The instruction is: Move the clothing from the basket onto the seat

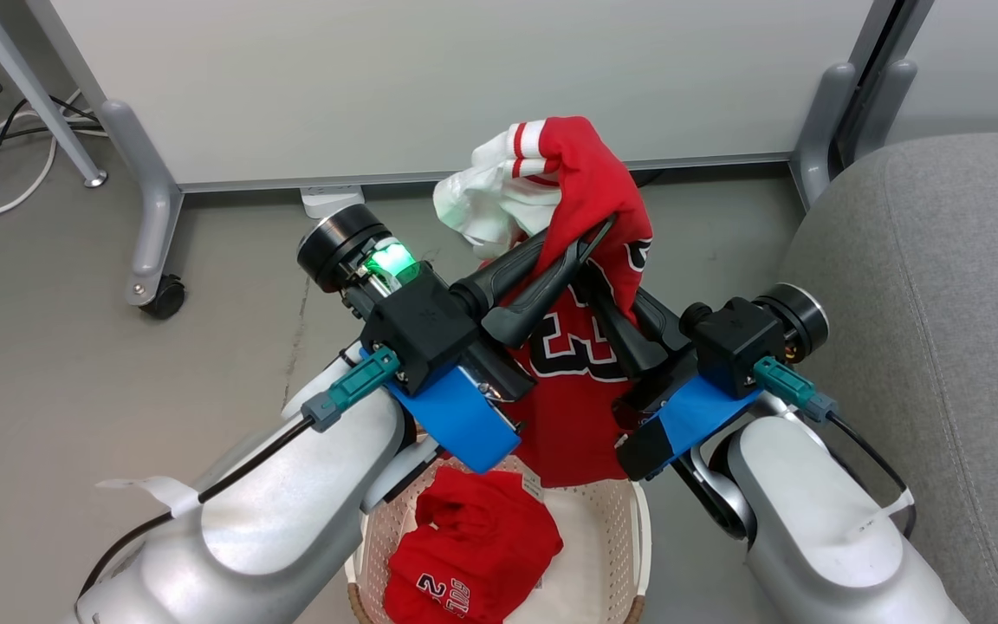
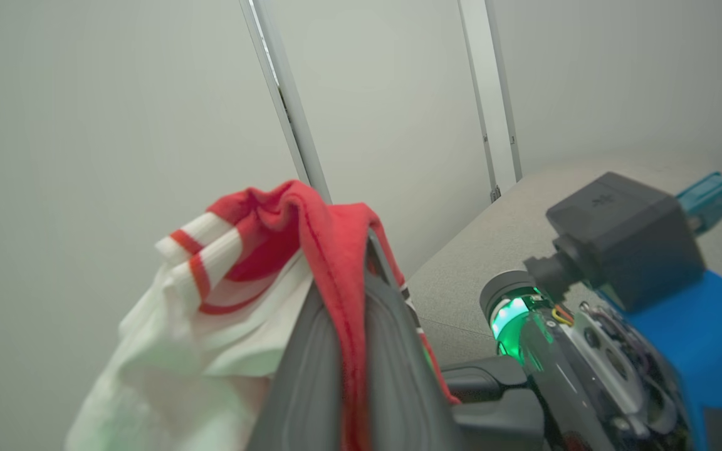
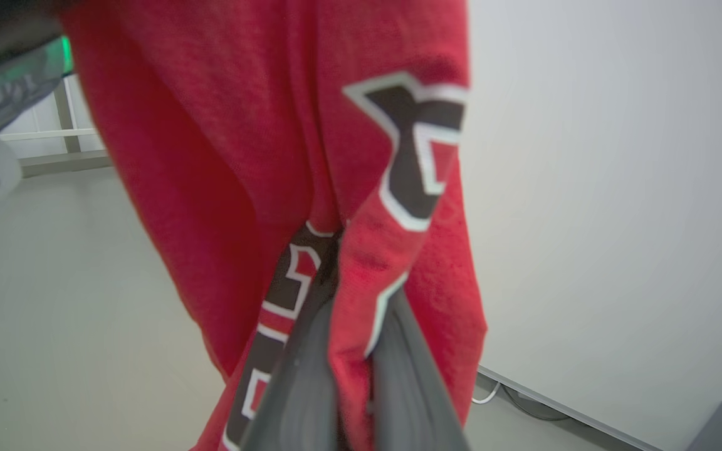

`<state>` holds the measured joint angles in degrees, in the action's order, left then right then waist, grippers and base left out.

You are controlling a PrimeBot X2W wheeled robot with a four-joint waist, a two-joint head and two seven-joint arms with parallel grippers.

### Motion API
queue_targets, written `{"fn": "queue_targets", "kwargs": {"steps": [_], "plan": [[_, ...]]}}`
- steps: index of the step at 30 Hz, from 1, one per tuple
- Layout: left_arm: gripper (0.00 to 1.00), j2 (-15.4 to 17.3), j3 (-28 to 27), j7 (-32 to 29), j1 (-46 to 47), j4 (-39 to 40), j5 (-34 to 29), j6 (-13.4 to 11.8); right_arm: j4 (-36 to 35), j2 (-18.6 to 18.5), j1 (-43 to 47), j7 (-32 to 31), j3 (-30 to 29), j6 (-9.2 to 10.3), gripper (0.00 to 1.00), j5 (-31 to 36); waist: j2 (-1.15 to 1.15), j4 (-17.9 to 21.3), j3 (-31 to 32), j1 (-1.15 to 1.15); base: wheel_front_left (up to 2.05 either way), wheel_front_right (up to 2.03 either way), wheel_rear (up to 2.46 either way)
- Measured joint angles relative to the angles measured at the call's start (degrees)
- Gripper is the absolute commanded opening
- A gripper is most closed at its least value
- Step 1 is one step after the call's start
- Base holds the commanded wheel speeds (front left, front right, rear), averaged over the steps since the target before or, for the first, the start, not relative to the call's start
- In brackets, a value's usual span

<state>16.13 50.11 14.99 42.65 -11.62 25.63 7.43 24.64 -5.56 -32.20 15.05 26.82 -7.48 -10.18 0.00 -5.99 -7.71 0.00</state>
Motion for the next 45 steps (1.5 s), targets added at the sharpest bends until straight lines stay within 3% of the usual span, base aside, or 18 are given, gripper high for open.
{"fn": "queue_targets", "kwargs": {"steps": [15, 16, 17, 33, 45], "plan": [[0.0, 0.03, -0.11, 0.03, -0.01, -0.63, -0.58, 0.0, -0.32, -0.08, 0.0, 0.0, -0.16, 0.0, 0.0, 0.02, 0.0, -0.06, -0.46, 0.0, 0.0, 0.0, 0.0], [0.35, -0.01, -0.26, 0.08, -0.07, -0.83, -0.51, 0.0, -0.35, -0.07, 0.0, 0.0, -0.19, 0.0, 0.0, 0.02, 0.0, -0.06, -0.49, 0.0, 0.0, 0.0, 0.0], [1.0, -0.03, -0.42, 0.09, -0.1, -1.18, -0.51, 0.0, -0.38, -0.05, 0.0, 0.0, -0.25, 0.0, 0.0, 0.02, 0.0, -0.05, -0.51, 0.0, 0.0, 0.0, 0.0], [1.0, 0.09, -1.54, 0.09, -1.03, -2.5, -2.08, 0.0, -2.45, 0.26, 0.69, 0.0, -3.96, 0.0, 0.0, 0.63, 0.0, 0.65, -1.6, 0.0, 0.0, 0.0, 0.0], [1.0, 1.55, -3.03, 0.09, -4.67, -3.41, -2.63, 0.0, -5.9, 0.34, 4.77, -0.01, -9.89, 0.0, 0.0, 1.76, 0.0, 5.54, -2.49, 0.0, 0.0, 0.0, 0.0]]}}
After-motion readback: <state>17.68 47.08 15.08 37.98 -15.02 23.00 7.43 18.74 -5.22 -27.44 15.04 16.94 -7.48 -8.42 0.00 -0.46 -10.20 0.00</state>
